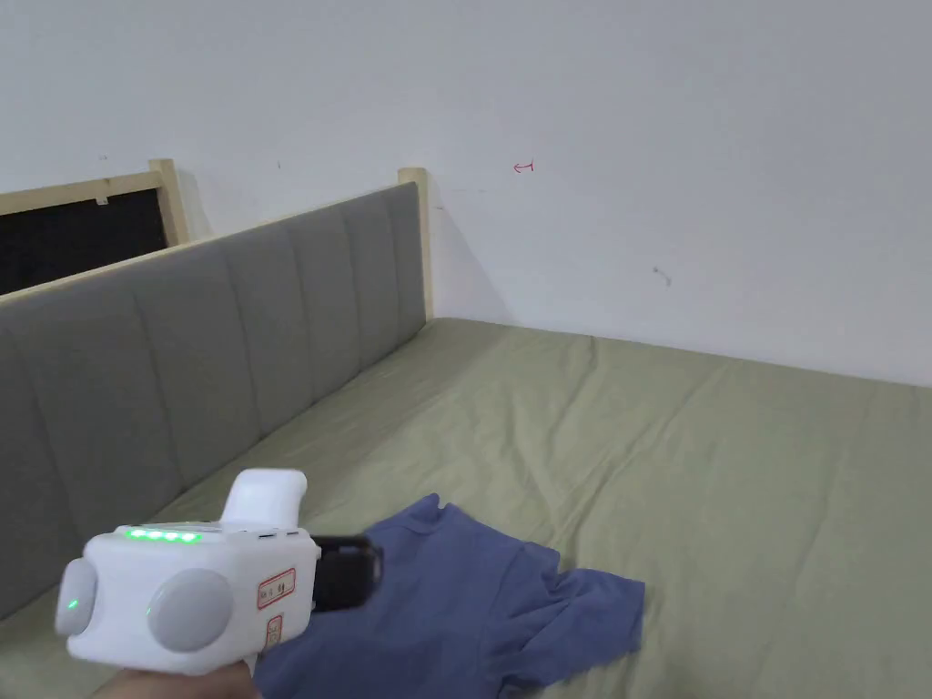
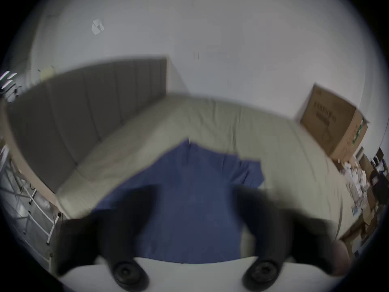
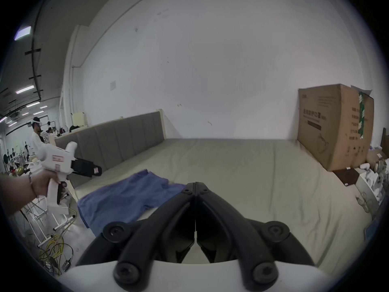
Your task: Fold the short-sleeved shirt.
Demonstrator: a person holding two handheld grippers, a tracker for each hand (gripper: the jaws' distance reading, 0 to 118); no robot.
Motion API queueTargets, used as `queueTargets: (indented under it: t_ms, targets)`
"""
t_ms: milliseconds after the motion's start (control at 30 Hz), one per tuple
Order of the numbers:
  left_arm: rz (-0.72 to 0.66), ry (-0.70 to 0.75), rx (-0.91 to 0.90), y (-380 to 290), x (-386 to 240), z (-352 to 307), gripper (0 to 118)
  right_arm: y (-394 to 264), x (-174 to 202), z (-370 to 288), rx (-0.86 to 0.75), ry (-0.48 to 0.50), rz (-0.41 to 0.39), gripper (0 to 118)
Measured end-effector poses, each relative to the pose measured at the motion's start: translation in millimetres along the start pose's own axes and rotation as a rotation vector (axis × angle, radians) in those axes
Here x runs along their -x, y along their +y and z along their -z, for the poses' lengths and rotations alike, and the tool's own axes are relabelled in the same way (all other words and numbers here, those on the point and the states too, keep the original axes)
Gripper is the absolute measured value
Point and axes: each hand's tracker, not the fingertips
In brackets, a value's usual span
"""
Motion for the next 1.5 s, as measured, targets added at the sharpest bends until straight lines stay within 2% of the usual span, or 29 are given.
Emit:
queueTargets:
  t_ms: [33,67,200,267,333,367,400,567,633,767,833,867,933,967,1000,1033,1067,1200,1267,1400,1500]
  targets:
    - [0.013,-0.014,0.108,-2.7,6.9,24.7,118,-5.2,-8.2,1.9,0.021,-0.024,-0.004,0]
    - [0.011,0.046,0.112,-8.1,10.7,34.5,111,-8.5,-11.6,3.3,0.042,-0.045,-0.005,0]
    - [-0.056,0.068,0.248,-33.1,9.1,89.8,112,-19.1,-26.0,9.5,0.110,-0.073,0.047,0]
    - [-0.094,0.101,0.361,-31.8,34.2,143.3,111,-22.2,-28.0,13.4,0.140,-0.082,0.040,0]
    - [-0.064,0.135,0.571,-44.8,44.1,182.1,118,-25.4,-31.2,16.6,0.163,-0.088,0.010,0]
    - [-0.019,0.111,0.577,-45.7,43.4,192.3,118,-25.9,-30.8,17.7,0.168,-0.087,0.002,0]
    - [0.001,0.145,0.504,-38.7,34.9,181.9,118,-26.3,-30.3,18.7,0.171,-0.084,-0.001,0]
    - [-0.034,0.115,0.411,-50.9,36.8,163.7,118,-29.8,-24.6,25.3,0.184,-0.055,0.029,0]
    - [-0.025,0.083,0.431,-48.7,44.8,164.3,118,-31.0,-20.2,26.6,0.186,-0.040,0.031,0]
    - [-0.016,0.115,0.416,-52.3,38.1,164.4,118,-30.8,-16.4,21.4,0.192,-0.011,0.015,0]
    - [-0.022,0.127,0.413,-47.3,36.1,156.6,107,-27.3,-14.3,15.9,0.189,-0.004,0.006,0]
    - [-0.025,0.142,0.405,-43.2,35.7,151.9,94,-26.0,-14.8,13.2,0.187,-0.006,0.004,0]
    - [-0.014,0.171,0.321,-35.8,31.2,129.6,30,-22.6,-17.5,6.8,0.179,-0.009,0.009,0]
    - [0.003,0.192,0.310,-33.2,32.3,121.0,7,-21.0,-18.6,3.4,0.172,-0.012,0.017,0]
    - [0.016,0.207,0.327,-30.2,35.1,111.2,7,-19.4,-20.3,0.0,0.164,-0.014,0.027,0]
    - [-0.046,0.091,0.325,-20.7,46.4,97.6,7,-17.4,-21.9,-3.4,0.158,-0.015,0.035,0]
    - [-0.071,0.039,0.330,-12.2,51.3,85.8,7,-15.6,-23.3,-6.4,0.153,-0.016,0.041,0]
    - [0.117,0.099,0.207,35.4,39.8,15.1,7,-7.5,-28.2,-21.9,0.123,-0.011,0.049,0]
    - [0.148,0.058,0.105,62.1,24.2,-26.1,7,-3.4,-30.1,-30.0,0.102,-0.012,0.051,0]
    - [0.156,-0.081,-0.163,120.4,-44.1,-123.3,7,5.3,-35.5,-46.0,0.060,-0.014,0.073,0]
    - [0.292,-0.167,-0.242,156.3,-104.8,-173.4,7,11.5,-41.6,-57.4,0.028,-0.024,0.093,0]
